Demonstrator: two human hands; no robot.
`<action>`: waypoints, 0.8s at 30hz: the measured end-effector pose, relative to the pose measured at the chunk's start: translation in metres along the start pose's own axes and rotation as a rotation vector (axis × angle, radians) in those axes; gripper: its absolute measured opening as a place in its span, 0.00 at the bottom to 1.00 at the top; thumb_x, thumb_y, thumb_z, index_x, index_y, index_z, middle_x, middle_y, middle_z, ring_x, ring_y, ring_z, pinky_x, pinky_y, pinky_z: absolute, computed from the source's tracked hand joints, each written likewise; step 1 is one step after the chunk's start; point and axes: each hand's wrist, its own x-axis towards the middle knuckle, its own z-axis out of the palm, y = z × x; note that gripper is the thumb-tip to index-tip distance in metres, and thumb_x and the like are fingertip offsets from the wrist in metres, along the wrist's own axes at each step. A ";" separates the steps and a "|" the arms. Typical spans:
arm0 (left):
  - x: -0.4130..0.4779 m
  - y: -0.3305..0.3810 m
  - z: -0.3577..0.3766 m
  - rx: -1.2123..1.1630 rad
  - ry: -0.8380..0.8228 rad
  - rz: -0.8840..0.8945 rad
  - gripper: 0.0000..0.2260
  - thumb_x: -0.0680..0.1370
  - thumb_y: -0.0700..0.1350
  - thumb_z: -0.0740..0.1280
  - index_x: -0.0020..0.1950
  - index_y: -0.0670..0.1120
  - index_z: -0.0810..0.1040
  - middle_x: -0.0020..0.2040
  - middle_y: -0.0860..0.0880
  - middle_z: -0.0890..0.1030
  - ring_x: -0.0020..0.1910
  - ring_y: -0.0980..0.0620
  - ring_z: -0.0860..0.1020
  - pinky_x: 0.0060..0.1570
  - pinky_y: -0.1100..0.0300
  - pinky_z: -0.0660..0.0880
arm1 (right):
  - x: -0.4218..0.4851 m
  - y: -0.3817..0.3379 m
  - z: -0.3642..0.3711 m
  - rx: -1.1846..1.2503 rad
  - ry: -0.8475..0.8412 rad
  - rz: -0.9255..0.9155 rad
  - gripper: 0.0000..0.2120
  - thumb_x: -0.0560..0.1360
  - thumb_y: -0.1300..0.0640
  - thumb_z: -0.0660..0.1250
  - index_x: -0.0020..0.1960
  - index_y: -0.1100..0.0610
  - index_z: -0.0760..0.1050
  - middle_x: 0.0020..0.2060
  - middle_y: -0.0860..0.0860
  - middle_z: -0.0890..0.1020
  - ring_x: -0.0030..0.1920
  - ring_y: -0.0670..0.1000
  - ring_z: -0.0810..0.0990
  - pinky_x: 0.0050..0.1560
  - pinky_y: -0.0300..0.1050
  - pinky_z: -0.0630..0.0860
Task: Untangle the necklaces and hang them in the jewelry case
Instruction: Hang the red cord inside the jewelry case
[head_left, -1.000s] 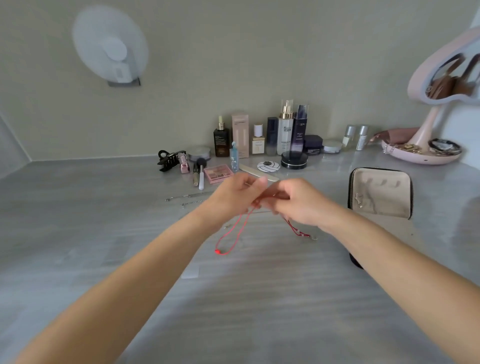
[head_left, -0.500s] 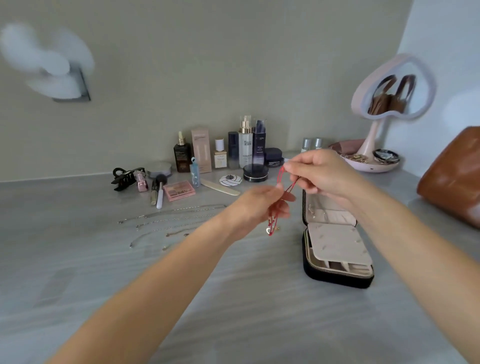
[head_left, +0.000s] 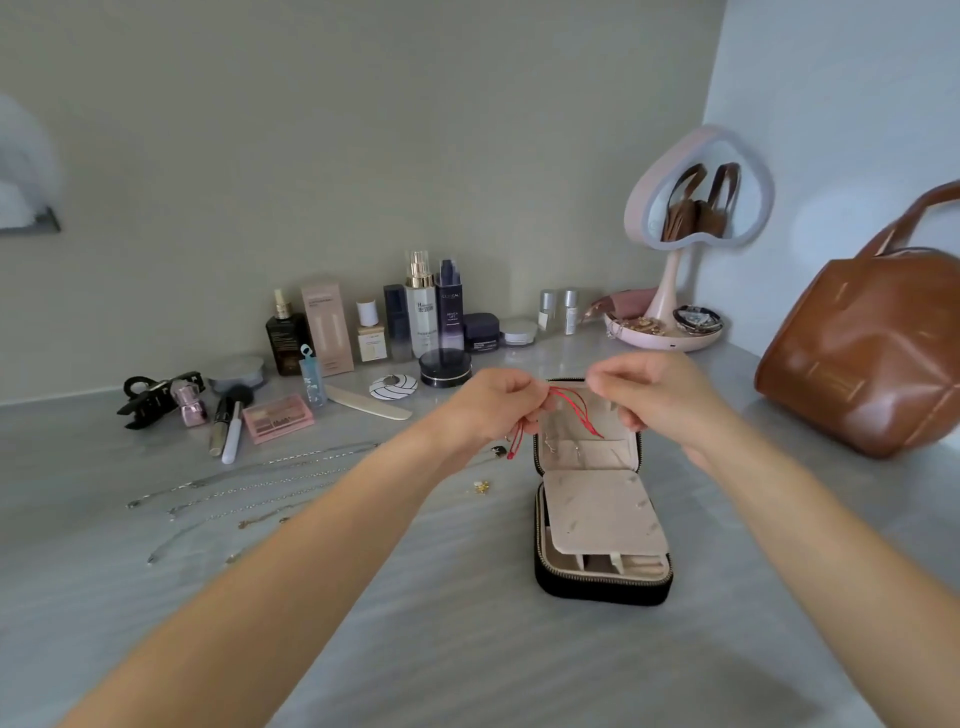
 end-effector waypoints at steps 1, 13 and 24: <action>0.003 0.002 0.003 0.040 -0.011 -0.001 0.13 0.80 0.42 0.59 0.36 0.47 0.75 0.33 0.50 0.72 0.33 0.55 0.72 0.41 0.61 0.67 | -0.001 -0.002 0.001 0.024 -0.034 -0.028 0.09 0.74 0.60 0.67 0.54 0.56 0.77 0.31 0.46 0.76 0.22 0.44 0.69 0.27 0.34 0.69; 0.017 -0.008 0.021 -0.007 -0.030 -0.089 0.11 0.79 0.44 0.60 0.38 0.46 0.76 0.34 0.49 0.75 0.31 0.57 0.73 0.35 0.63 0.66 | 0.006 0.012 0.005 -0.462 -0.061 -0.244 0.02 0.71 0.59 0.70 0.42 0.53 0.80 0.35 0.49 0.80 0.33 0.45 0.76 0.37 0.37 0.71; 0.027 -0.031 0.005 0.049 0.255 -0.059 0.18 0.77 0.47 0.64 0.66 0.43 0.70 0.57 0.48 0.76 0.54 0.52 0.74 0.50 0.59 0.73 | 0.027 0.014 0.006 -0.658 -0.033 -0.282 0.03 0.71 0.53 0.69 0.42 0.47 0.81 0.37 0.43 0.80 0.43 0.46 0.79 0.47 0.45 0.76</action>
